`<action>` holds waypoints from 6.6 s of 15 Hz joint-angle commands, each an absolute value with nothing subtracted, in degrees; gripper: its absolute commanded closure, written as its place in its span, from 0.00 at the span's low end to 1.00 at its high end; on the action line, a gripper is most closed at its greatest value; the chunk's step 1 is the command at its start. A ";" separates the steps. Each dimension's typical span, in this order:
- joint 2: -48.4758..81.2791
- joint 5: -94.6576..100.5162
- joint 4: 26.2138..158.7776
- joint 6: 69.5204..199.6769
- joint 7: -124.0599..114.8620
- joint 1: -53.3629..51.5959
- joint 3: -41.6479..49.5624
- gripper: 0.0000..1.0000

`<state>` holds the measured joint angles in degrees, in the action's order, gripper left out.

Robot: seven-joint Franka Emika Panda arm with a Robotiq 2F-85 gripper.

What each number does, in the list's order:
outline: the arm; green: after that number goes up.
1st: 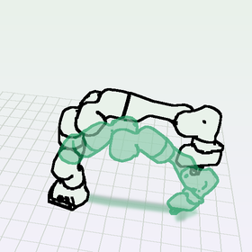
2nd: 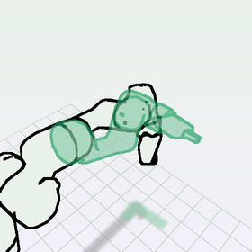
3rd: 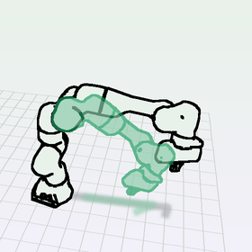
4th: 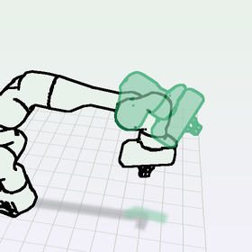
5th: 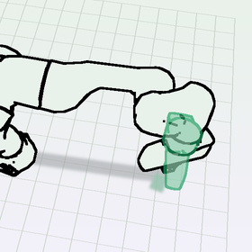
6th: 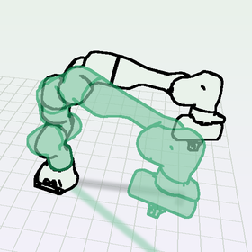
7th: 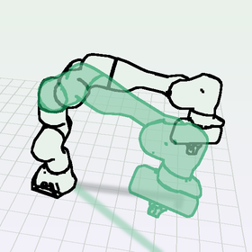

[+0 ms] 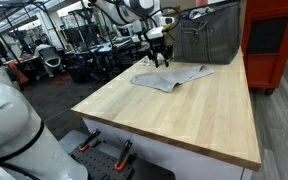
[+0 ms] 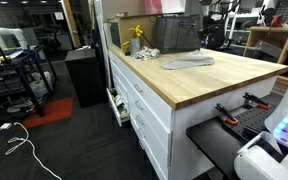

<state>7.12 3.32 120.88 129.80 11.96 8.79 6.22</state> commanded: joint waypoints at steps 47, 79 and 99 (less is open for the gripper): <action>29.87 5.77 102.62 129.99 13.05 8.79 5.40 1.00; 42.44 9.11 92.43 105.09 10.34 11.70 8.37 1.00; 25.84 -3.79 113.07 121.07 15.88 22.58 9.35 1.00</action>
<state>29.90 -0.39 104.20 111.37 13.59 20.86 9.05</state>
